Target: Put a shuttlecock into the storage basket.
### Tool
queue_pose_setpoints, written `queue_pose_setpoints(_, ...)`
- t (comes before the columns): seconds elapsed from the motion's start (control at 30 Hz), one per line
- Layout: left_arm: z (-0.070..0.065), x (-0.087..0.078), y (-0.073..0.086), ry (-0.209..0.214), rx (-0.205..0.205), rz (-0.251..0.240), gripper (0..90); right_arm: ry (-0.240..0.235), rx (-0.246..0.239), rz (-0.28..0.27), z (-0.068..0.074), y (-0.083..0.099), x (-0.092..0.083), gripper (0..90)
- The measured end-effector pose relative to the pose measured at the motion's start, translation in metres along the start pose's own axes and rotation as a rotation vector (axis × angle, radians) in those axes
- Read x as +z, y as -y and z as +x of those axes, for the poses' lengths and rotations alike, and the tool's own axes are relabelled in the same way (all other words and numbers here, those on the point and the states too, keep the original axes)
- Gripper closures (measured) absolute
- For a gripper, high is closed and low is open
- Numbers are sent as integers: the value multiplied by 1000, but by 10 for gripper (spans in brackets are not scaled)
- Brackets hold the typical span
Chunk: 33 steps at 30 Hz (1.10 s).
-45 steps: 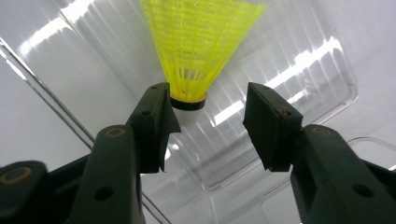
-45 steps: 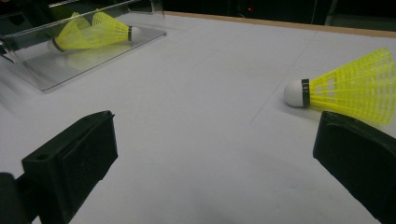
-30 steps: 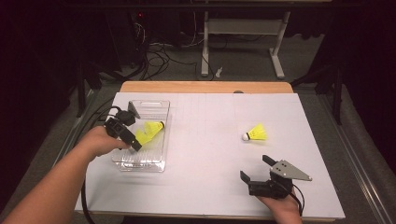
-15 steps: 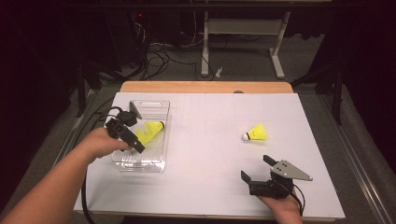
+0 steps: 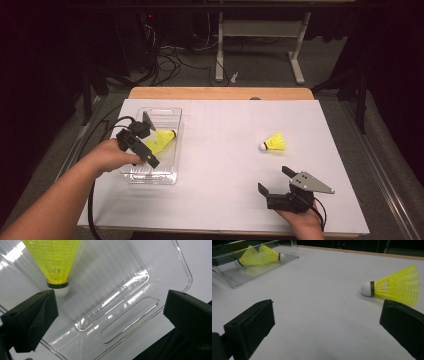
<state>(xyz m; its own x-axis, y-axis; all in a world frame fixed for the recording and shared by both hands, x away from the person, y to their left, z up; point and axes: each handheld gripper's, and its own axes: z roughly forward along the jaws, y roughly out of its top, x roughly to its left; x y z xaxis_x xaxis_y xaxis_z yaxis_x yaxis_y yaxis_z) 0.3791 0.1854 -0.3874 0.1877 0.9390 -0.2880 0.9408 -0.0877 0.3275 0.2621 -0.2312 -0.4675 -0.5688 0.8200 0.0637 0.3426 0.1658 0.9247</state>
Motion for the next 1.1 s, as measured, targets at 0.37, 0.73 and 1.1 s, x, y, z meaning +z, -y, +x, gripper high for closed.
queue_pose_setpoints(0.37, -11, -4, 9, 11, 39, 6, 7, 9, -2, -4, -1, 0, -1, 2)
queue_pose_setpoints(0.73, -21, -3, 12, 15, 56, 4, 8, 8, -4, -3, -1, 0, -1, 2)
queue_pose_setpoints(1.1, -45, -1, 14, 45, 95, 12, 8, 6, -5, -6, -1, -1, -2, 2)
